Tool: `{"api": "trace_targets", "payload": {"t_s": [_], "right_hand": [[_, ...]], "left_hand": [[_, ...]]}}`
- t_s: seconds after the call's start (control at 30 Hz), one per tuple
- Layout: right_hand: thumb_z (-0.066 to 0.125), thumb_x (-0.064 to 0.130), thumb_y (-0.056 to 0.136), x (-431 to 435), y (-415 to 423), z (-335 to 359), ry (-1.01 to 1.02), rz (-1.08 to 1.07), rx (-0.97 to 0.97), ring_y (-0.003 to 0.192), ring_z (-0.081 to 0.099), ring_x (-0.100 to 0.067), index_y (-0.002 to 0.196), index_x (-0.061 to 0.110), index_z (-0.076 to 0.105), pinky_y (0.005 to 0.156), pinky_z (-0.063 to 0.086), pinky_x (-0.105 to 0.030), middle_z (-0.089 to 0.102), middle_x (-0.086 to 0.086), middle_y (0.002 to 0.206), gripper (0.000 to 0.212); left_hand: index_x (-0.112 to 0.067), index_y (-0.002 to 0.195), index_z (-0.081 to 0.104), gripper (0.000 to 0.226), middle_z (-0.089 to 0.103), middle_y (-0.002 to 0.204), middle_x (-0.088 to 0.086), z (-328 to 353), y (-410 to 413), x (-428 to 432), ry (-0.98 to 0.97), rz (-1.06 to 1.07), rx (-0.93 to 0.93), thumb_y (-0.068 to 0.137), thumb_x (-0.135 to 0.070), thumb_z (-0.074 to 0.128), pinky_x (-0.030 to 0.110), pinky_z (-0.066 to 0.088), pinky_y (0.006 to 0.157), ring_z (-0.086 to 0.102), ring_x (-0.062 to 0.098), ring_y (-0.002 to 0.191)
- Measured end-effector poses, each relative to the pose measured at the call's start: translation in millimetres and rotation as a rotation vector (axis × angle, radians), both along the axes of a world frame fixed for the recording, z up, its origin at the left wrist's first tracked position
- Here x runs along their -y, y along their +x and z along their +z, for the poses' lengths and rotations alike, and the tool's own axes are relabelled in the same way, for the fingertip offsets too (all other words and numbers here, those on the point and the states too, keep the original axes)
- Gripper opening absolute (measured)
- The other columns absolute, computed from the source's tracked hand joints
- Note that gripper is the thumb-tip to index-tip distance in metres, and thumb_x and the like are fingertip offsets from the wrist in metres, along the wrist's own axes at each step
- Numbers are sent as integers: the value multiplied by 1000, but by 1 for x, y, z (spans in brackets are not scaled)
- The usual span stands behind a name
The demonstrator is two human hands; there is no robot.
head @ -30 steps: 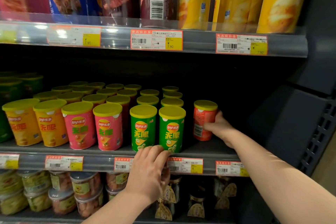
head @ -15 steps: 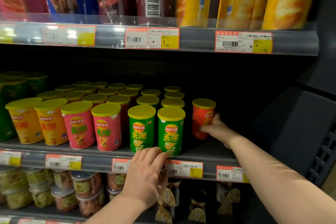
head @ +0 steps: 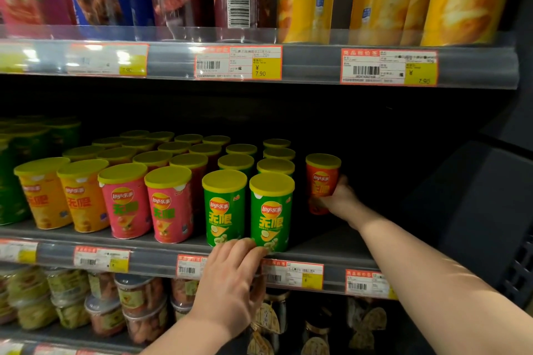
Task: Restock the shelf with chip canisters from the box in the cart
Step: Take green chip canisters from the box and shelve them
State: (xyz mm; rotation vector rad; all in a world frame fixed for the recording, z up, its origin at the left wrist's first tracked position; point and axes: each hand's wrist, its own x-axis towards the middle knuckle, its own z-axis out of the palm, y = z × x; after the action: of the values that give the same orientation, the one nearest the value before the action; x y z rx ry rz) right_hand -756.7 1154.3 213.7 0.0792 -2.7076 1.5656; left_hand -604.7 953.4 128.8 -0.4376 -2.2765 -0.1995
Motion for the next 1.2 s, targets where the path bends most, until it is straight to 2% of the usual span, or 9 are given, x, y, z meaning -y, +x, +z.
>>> {"api": "trace_targets", "payload": {"t_s": [0.27, 0.6, 0.8, 0.97, 1.1, 1.2], "right_hand": [[71, 11, 83, -5, -5, 1, -24, 58, 59, 131, 42, -30, 149, 10, 13, 105, 34, -38, 42, -17, 143, 87], [67, 9, 86, -2, -6, -1, -37, 49, 47, 130, 44, -32, 146, 10, 24, 103, 36, -38, 45, -18, 141, 74], [66, 11, 87, -2, -2, -2, -21, 34, 45, 128, 45, -31, 144, 8, 28, 102, 36, -38, 47, -18, 140, 69], [68, 13, 86, -5, 0, -5, -22, 37, 43, 127, 47, -31, 141, 6, 33, 103, 37, -40, 48, -18, 139, 66], [73, 14, 83, -10, 4, -7, -14, 47, 9, 129, 45, -31, 142, 6, 31, 104, 37, -39, 46, -18, 141, 73], [73, 18, 83, -15, 11, -11, 38, 60, -25, 130, 44, -31, 144, 7, 29, 104, 37, -39, 43, -16, 143, 76]], "left_hand": [[-24, 112, 50, 39, 60, 100, -4, 0, 0, 0, 3, 0, -10, 75, -38, 51, 28, 38, 88, 49, 15, 95], [-24, 112, 50, 41, 60, 102, -3, -1, 0, 0, -10, 34, 32, 75, -40, 51, 29, 37, 90, 50, 16, 97], [-24, 112, 49, 61, 61, 102, -3, 1, 2, -2, -30, 67, 73, 60, -34, 79, 27, 35, 92, 47, 15, 98], [-24, 112, 49, 58, 59, 102, -2, 4, 3, -3, -32, 77, 83, 61, -31, 78, 27, 35, 91, 47, 16, 97], [-23, 113, 49, 60, 58, 103, -1, 6, 5, -4, -31, 89, 110, 61, -27, 79, 28, 37, 89, 50, 18, 97], [-23, 112, 48, 62, 58, 103, -1, 9, 7, -6, -51, 121, 127, 60, -27, 81, 30, 43, 88, 51, 19, 95]]}}
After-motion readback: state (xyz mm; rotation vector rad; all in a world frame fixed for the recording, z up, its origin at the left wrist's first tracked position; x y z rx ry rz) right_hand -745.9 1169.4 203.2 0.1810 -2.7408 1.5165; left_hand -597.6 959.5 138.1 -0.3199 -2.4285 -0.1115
